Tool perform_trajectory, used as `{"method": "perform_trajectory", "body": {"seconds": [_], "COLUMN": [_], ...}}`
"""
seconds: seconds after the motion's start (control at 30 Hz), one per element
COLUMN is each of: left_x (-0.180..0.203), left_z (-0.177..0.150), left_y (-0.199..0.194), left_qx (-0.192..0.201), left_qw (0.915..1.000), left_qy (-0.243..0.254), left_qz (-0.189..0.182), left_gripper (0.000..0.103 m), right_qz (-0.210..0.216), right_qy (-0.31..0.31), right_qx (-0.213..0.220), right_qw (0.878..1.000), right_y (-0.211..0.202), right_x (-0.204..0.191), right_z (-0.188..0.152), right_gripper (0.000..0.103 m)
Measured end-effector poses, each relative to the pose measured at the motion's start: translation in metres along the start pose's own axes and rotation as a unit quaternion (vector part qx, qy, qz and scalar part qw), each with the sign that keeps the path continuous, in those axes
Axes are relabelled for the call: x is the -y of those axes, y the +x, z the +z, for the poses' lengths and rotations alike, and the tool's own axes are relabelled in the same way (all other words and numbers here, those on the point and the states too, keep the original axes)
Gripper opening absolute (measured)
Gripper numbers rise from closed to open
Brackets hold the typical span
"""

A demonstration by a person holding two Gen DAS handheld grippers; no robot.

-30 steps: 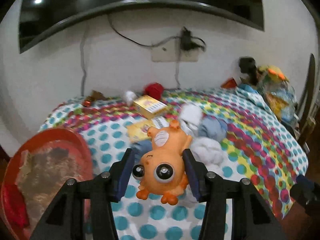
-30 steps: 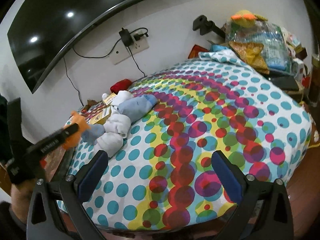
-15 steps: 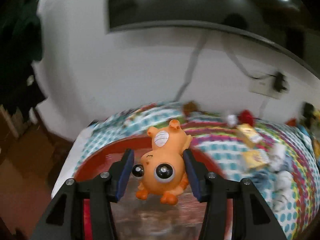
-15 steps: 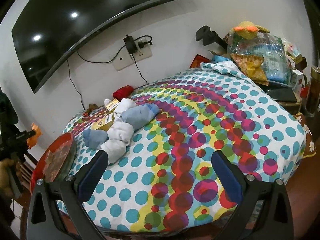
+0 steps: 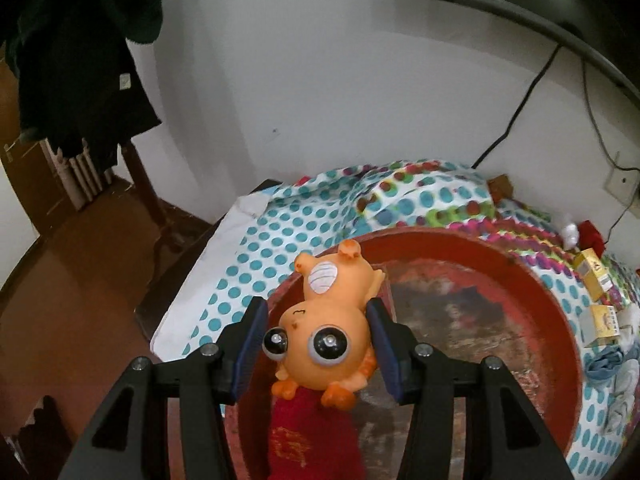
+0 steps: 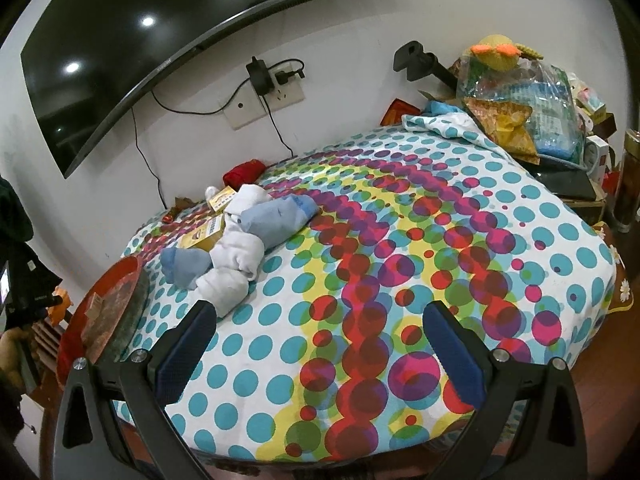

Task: Organize objects
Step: 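Carry the orange plush toy with the left gripper into the red tray and release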

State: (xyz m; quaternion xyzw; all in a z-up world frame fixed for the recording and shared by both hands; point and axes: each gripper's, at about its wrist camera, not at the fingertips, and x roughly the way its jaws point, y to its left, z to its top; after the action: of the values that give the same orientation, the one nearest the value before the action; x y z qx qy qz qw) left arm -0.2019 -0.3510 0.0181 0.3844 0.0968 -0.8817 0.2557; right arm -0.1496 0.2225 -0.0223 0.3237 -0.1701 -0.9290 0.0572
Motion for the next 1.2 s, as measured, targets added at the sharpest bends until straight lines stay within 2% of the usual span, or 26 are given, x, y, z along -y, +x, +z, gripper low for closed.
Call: {"method": "perform_trajectory", "body": {"seconds": [0.5, 0.77, 0.93, 1.07, 1.13, 1.2], "left_x": [0.006, 0.017, 0.014, 0.007, 0.003, -0.002], "left_z": [0.005, 0.003, -0.002, -0.004, -0.003, -0.002], "left_y": [0.03, 0.052, 0.064, 0.065, 0.054, 0.03], "left_qx": [-0.025, -0.055, -0.073, -0.075, -0.055, -0.016], "left_qw": [0.9994, 0.9976, 0.996, 0.9964, 0.9977, 0.9986], "left_qy": [0.011, 0.019, 0.002, -0.023, -0.039, -0.048], "left_qz": [0.023, 0.037, 0.052, 0.032, 0.012, -0.013], "left_gripper": [0.052, 0.053, 0.056, 0.057, 0.058, 0.057], "right_qz": [-0.004, -0.005, -0.008, -0.009, -0.008, 0.0], "right_qy": [-0.006, -0.009, -0.011, -0.015, -0.021, -0.03], "right_qx": [-0.009, -0.016, -0.021, -0.024, -0.028, -0.033], "right_qw": [1.0, 1.0, 1.0, 1.0, 0.999, 0.999], "right_y": [0.005, 0.01, 0.014, 0.017, 0.019, 0.02], "right_x": [-0.001, -0.001, -0.001, -0.003, -0.005, -0.009], "right_z": [-0.005, -0.008, -0.009, -0.011, -0.012, -0.014], "right_gripper": [0.103, 0.103, 0.103, 0.103, 0.103, 0.103]}}
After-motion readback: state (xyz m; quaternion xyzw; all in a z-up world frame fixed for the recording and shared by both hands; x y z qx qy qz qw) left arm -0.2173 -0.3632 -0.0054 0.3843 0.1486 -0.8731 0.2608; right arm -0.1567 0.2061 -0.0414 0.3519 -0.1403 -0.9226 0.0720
